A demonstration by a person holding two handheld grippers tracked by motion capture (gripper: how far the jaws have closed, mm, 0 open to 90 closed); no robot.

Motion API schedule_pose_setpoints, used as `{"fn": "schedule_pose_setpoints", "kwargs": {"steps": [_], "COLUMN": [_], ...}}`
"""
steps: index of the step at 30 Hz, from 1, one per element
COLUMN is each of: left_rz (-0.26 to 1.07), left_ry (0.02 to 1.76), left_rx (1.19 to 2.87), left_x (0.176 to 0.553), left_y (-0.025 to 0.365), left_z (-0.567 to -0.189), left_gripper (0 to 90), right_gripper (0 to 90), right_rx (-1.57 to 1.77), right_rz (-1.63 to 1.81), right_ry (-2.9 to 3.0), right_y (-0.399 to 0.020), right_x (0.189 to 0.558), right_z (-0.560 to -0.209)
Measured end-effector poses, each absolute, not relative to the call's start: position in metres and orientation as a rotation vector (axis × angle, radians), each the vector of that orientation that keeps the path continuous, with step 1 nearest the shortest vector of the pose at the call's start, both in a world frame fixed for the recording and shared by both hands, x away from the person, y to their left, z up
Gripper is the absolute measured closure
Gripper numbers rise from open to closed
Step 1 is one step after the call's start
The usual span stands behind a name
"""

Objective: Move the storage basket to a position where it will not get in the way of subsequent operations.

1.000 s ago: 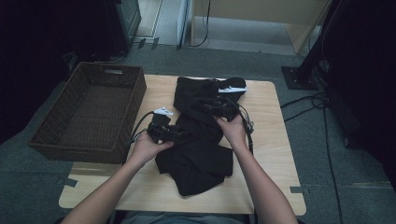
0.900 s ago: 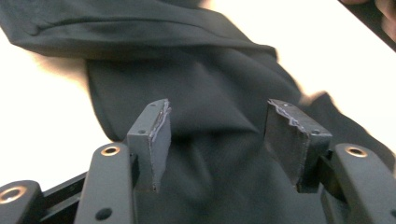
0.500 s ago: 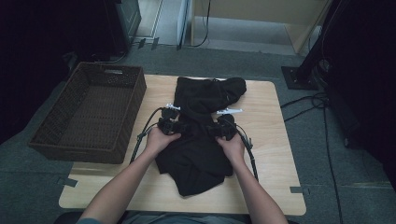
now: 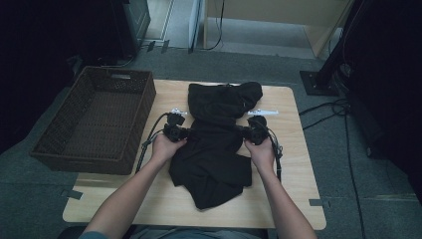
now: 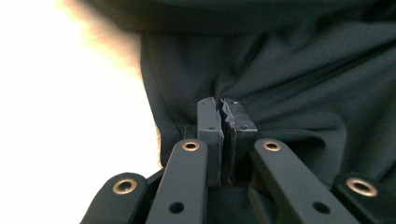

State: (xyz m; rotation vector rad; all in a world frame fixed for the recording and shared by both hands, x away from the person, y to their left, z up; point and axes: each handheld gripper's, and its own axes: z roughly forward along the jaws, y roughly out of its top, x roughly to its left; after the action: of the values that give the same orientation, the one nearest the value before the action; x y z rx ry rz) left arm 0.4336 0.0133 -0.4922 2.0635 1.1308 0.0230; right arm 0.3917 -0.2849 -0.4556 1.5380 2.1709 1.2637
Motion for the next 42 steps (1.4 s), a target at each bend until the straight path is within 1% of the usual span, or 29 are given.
{"fn": "schedule_pose_setpoints", "kwargs": {"steps": [3,5,6,7,8,9,15,20,22,23,24,27,28,30,32,34,36,37,38,39,40,41,42], "left_rz": [0.008,0.029,0.042,0.044,0.016,-0.011,-0.065,-0.115,-0.108,-0.099,-0.095,-0.085,-0.082,-0.064,-0.020,-0.006,0.020,0.080,0.146,0.198,0.176,0.115,0.088], "left_ry": [1.148,1.152,1.161,1.182,1.195,1.199,1.195,1.175,1.166,1.156,1.154,1.139,1.137,1.128,1.104,1.085,1.072,1.063,1.055,1.053,1.061,1.090,1.098], "left_rx": [2.026,2.044,2.054,2.043,2.024,2.002,1.890,1.895,1.916,1.931,1.932,1.931,1.933,1.991,2.017,2.025,2.087,2.138,2.187,2.236,2.240,2.237,2.212], "left_x": [0.434,0.433,0.433,0.433,0.434,0.435,0.434,0.432,0.431,0.429,0.428,0.424,0.422,0.418,0.412,0.408,0.408,0.409,0.410,0.414,0.417,0.423,0.426], "left_y": [0.016,0.018,0.019,0.020,0.022,0.025,0.036,0.033,0.030,0.027,0.025,0.018,0.016,0.006,-0.004,-0.013,-0.028,-0.035,-0.038,-0.040,-0.038,-0.033,-0.028], "left_z": [-0.488,-0.486,-0.485,-0.484,-0.483,-0.482,-0.468,-0.467,-0.468,-0.468,-0.469,-0.464,-0.462,-0.458,-0.454,-0.454,-0.460,-0.465,-0.469,-0.476,-0.480,-0.483,-0.482], "left_gripper": [86.9,86.2,84.3,79.0,68.5,64.1,54.3,47.1,44.4,43.0,41.0,36.4,35.3,30.6,29.9,26.5,25.7,26.7,33.7,43.4,60.2,71.9,82.4], "right_gripper": [87.1,86.6,86.5,86.6,86.7,86.7,86.9,86.1,83.0,77.6,72.2,62.4,60.6,59.1,58.0,57.8,57.3,57.3,57.2,57.2,57.4,57.7,58.7], "right_rx": [1.476,1.482,1.467,1.464,1.459,1.451,1.472,1.379,1.352,1.340,1.340,1.325,1.326,1.331,1.332,1.352,1.393,1.423,1.455,1.472,1.484,1.488,1.482], "right_rz": [1.291,1.298,1.294,1.285,1.282,1.274,1.353,1.319,1.300,1.302,1.310,1.331,1.343,1.358,1.343,1.329,1.330,1.327,1.326,1.320,1.304,1.296,1.283], "right_ry": [2.164,2.170,2.177,2.184,2.198,2.210,2.287,2.395,2.410,2.412,2.417,2.404,2.386,2.335,2.288,2.244,2.199,2.186,2.179,2.175,2.174,2.173,2.168], "right_y": [-0.280,-0.277,-0.274,-0.271,-0.268,-0.265,-0.238,-0.198,-0.190,-0.189,-0.188,-0.197,-0.202,-0.216,-0.231,-0.247,-0.260,-0.265,-0.269,-0.270,-0.272,-0.273,-0.275], "right_x": [0.388,0.386,0.385,0.385,0.385,0.385,0.374,0.355,0.351,0.350,0.349,0.346,0.344,0.341,0.339,0.338,0.339,0.340,0.342,0.343,0.343,0.344,0.345], "right_z": [-0.434,-0.428,-0.427,-0.427,-0.428,-0.429,-0.451,-0.476,-0.484,-0.487,-0.489,-0.484,-0.479,-0.471,-0.465,-0.464,-0.466,-0.468,-0.470,-0.472,-0.475,-0.476,-0.478]}}
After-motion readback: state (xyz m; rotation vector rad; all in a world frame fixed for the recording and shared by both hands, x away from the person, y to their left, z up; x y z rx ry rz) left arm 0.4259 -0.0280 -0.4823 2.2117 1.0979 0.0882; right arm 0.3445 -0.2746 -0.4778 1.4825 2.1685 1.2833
